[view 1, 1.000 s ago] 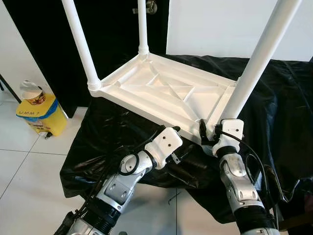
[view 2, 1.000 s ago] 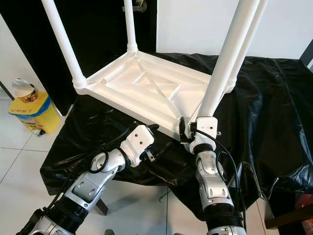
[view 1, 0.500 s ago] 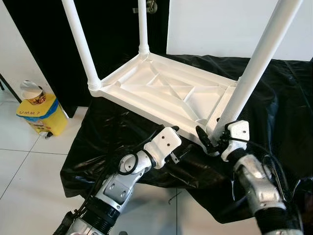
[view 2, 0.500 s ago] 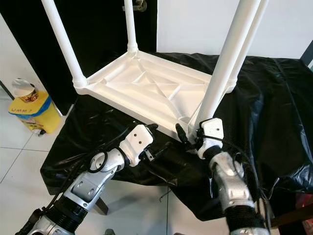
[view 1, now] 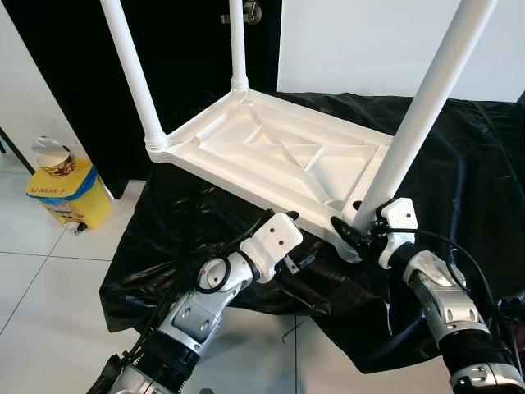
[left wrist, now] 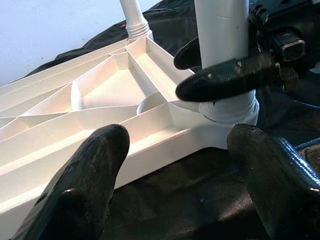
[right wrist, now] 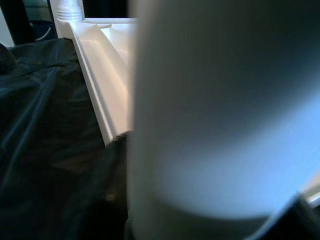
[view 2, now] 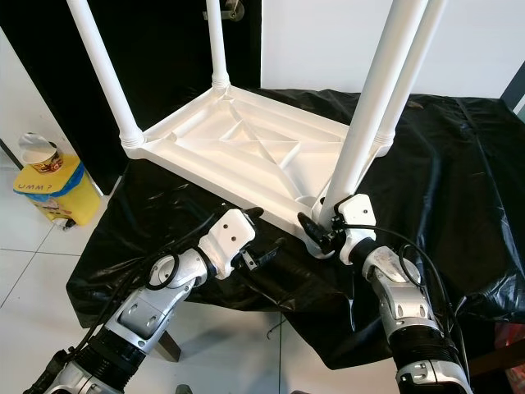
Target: Building children table
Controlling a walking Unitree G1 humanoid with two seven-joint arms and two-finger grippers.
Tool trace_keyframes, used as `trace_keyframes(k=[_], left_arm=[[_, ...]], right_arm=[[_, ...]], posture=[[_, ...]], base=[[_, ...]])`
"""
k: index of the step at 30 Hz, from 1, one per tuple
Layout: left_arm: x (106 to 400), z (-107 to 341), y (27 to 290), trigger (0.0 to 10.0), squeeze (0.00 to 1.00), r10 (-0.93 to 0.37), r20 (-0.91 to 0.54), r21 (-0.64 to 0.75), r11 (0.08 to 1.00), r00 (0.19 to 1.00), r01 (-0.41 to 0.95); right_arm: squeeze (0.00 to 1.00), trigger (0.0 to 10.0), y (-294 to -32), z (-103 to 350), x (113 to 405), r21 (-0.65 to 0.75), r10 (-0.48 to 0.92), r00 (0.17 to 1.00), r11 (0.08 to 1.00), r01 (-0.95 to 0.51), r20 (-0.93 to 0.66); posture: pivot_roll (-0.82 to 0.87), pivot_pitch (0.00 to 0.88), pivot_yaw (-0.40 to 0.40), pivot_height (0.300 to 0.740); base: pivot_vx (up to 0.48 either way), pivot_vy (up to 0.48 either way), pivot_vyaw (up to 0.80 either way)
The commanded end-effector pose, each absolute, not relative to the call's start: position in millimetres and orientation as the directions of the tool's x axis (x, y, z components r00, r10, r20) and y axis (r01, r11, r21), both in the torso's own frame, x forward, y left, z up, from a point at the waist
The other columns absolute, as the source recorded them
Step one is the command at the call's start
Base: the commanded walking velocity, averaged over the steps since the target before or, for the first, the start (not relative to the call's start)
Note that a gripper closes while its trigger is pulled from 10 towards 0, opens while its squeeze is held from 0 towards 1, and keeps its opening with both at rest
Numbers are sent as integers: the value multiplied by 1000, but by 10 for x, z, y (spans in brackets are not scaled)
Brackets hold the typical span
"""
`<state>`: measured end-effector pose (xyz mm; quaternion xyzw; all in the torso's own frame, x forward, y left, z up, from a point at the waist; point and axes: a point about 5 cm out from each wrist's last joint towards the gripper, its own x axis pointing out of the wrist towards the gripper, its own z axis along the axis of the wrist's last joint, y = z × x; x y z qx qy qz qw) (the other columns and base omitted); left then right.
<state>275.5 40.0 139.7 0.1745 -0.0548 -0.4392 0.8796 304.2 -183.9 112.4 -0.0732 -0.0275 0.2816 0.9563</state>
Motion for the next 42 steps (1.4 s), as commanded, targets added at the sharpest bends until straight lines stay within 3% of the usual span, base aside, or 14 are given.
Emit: trace_keyframes(k=[1, 7, 8, 19, 25, 33, 34, 35, 36, 42], left_arm=[[2734, 1439, 390, 10000, 0, -813, -61, 363, 522, 579, 772], [2723, 1432, 387, 10000, 0, -815, -64, 361, 519, 576, 775], [2723, 1430, 386, 10000, 0, -816, -65, 361, 518, 575, 775], [2704, 1413, 369, 10000, 0, -822, -69, 359, 508, 565, 783], [2700, 1410, 360, 10000, 0, -823, -70, 359, 506, 563, 784], [2700, 1410, 354, 10000, 0, -823, -69, 359, 506, 563, 784], [2697, 1409, 348, 10000, 0, -823, -68, 359, 506, 563, 784], [2697, 1409, 348, 10000, 0, -823, -68, 359, 506, 563, 784], [2695, 1409, 346, 10000, 0, -824, -68, 359, 506, 563, 784], [2695, 1409, 347, 10000, 0, -823, -68, 360, 506, 563, 784]], right_arm=[[0, 0, -1807, 1011, 3012, -146, 573, 819, 807, -572, -43], [0, 0, -1877, 973, 3000, -142, 547, 835, 824, -549, -58], [0, 10000, -1909, 964, 2999, -136, 522, 851, 840, -525, -58], [0, 10000, -1972, 906, 2970, -112, 363, 931, 924, -365, -41], [0, 10000, -1992, 825, 2959, -101, 91, 994, 990, -98, -67], [0, 10000, -1957, 799, 2957, -71, -100, 993, 993, 96, -66], [0, 10000, -1849, 760, 2942, -33, -189, 978, 982, 187, -84], [0, 10000, -1849, 760, 2942, -33, -189, 978, 982, 187, -84], [0, 10000, -1680, 745, 2928, -1, -192, 977, 981, 192, -92], [0, 10000, -1513, 765, 2915, 30, -150, 985, 988, 153, -84]], posture=[[27, 23, -44, 740], [25, 24, -43, 740], [25, 23, -43, 740], [19, 19, -47, 740], [21, 9, -54, 740], [24, 3, -61, 740], [28, 0, -65, 740], [28, 0, -65, 740], [28, 0, -65, 740], [29, 0, -65, 740]], base=[[0, 0, 0], [0, 0, 0], [0, 0, 0], [0, 0, 0], [0, 0, 0], [0, 0, 0], [0, 0, 0], [0, 0, 0], [0, 0, 0], [0, 0, 0]])
